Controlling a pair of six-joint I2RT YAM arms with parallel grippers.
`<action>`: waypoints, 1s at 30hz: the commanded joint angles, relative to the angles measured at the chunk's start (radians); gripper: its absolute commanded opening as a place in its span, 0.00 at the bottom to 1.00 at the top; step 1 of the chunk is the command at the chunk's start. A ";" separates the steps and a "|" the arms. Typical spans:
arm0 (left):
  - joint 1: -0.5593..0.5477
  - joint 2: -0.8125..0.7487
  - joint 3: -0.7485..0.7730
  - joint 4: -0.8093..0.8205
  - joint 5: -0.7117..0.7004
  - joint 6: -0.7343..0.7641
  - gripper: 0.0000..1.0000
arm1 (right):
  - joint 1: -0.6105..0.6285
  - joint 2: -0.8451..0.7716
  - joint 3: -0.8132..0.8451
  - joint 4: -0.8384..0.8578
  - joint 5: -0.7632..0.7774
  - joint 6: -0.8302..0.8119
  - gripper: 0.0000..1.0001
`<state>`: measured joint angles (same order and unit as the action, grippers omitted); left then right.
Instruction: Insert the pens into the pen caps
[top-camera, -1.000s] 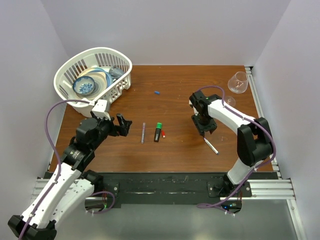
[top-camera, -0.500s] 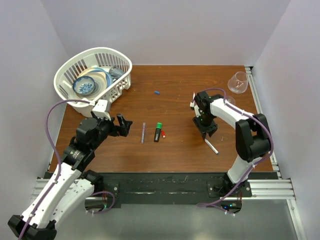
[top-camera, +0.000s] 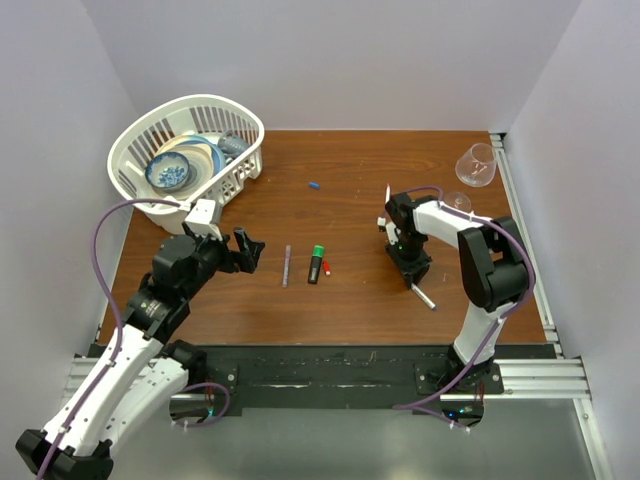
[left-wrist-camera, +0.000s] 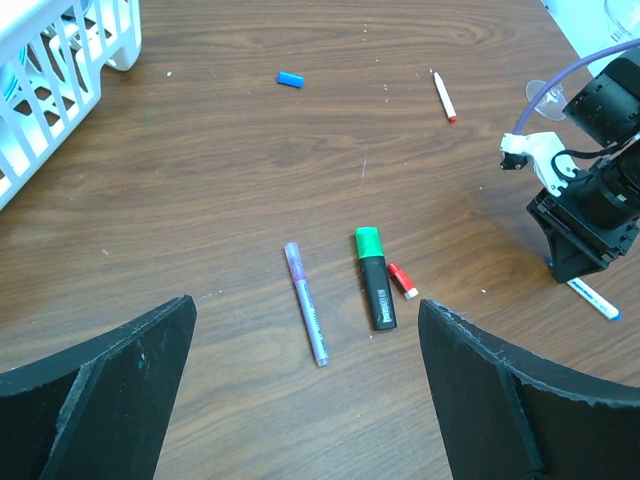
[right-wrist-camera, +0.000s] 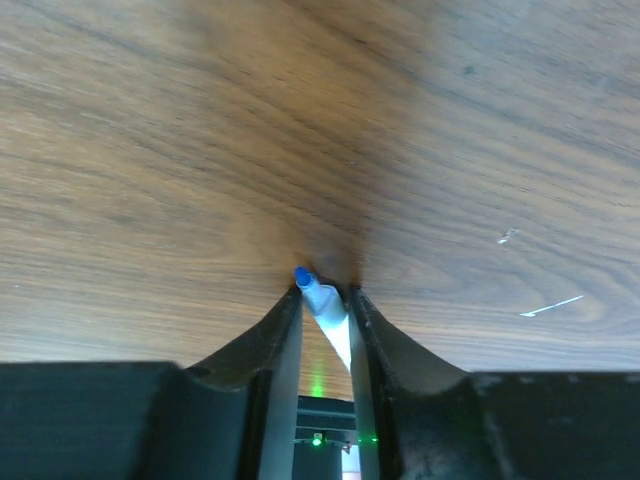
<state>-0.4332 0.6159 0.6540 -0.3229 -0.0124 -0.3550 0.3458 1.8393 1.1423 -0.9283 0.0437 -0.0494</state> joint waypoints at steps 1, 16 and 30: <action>0.001 0.004 0.006 0.030 0.028 0.019 0.98 | -0.008 0.041 -0.001 0.028 0.013 -0.023 0.24; 0.002 0.076 -0.040 0.169 0.367 -0.150 0.86 | 0.001 -0.143 0.008 0.203 -0.188 0.155 0.00; -0.027 0.324 -0.082 0.597 0.650 -0.328 0.80 | 0.111 -0.522 -0.104 0.640 -0.489 0.555 0.00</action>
<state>-0.4347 0.8742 0.5568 0.0631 0.5232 -0.6220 0.4183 1.3663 1.0538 -0.4591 -0.3679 0.3462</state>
